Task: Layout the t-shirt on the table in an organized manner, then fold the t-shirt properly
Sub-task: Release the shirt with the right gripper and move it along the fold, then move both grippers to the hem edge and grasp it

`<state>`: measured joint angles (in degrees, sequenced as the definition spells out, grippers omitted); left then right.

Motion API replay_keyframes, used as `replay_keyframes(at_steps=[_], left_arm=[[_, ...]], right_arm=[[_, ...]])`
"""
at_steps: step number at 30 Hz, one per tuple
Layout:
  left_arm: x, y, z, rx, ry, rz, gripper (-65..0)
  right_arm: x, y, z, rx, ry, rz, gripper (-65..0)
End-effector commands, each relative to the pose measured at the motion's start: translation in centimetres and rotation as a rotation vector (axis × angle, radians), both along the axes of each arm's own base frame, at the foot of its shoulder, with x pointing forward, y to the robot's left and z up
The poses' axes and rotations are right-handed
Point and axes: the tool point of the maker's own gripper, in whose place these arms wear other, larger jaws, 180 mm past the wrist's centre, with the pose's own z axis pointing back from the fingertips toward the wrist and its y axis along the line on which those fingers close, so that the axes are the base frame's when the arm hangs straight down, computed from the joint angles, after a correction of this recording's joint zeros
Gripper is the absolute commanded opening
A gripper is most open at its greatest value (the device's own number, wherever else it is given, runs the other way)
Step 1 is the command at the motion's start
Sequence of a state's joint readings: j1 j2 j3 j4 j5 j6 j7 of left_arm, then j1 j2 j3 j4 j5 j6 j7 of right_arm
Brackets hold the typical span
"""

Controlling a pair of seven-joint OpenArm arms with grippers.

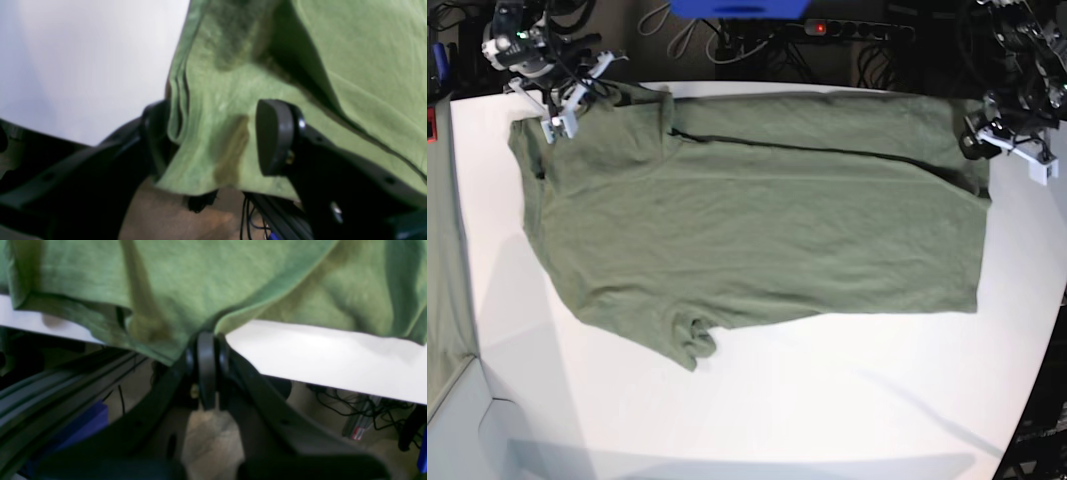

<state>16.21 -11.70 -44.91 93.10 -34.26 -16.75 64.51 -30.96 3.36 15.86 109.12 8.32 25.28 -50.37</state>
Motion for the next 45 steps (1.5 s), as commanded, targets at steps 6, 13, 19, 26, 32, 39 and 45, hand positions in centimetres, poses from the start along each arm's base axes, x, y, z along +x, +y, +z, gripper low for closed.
replay_keyframes(at_steps=[6, 13, 19, 26, 32, 39, 45], left_arm=[[0.5, 0.5, 0.9, 0.018, -0.028, -0.007, -26.9], [0.6, 0.5, 1.0, 0.017, -0.031, -0.007, -26.9], [0.5, 0.5, 0.9, 0.018, -0.028, -0.007, -26.8], [0.5, 0.5, 1.0, 0.018, -0.030, -0.007, -26.7], [0.5, 0.5, 1.0, 0.018, -0.030, -0.007, -26.6], [0.6, 0.5, 1.0, 0.015, -0.032, -0.007, -26.6], [0.8, 0.5, 1.1, 0.019, -0.036, -0.007, -26.6]], right_arm=[[2.3, -0.7, 3.2, -0.046, -0.108, 0.030, -65.0], [6.5, -0.5, 5.5, -0.051, -0.221, 0.035, -65.0], [10.7, -0.3, 8.2, -0.047, -0.340, 0.029, -65.0], [14.4, -0.3, 10.1, -0.045, -0.383, 0.011, -65.0], [15.8, -0.5, 9.5, -0.039, -0.341, 0.000, -60.0], [15.9, -0.9, 9.4, -0.041, -0.338, -0.007, -31.4], [14.2, -3.7, 8.6, -0.091, -0.300, -0.047, -29.8]])
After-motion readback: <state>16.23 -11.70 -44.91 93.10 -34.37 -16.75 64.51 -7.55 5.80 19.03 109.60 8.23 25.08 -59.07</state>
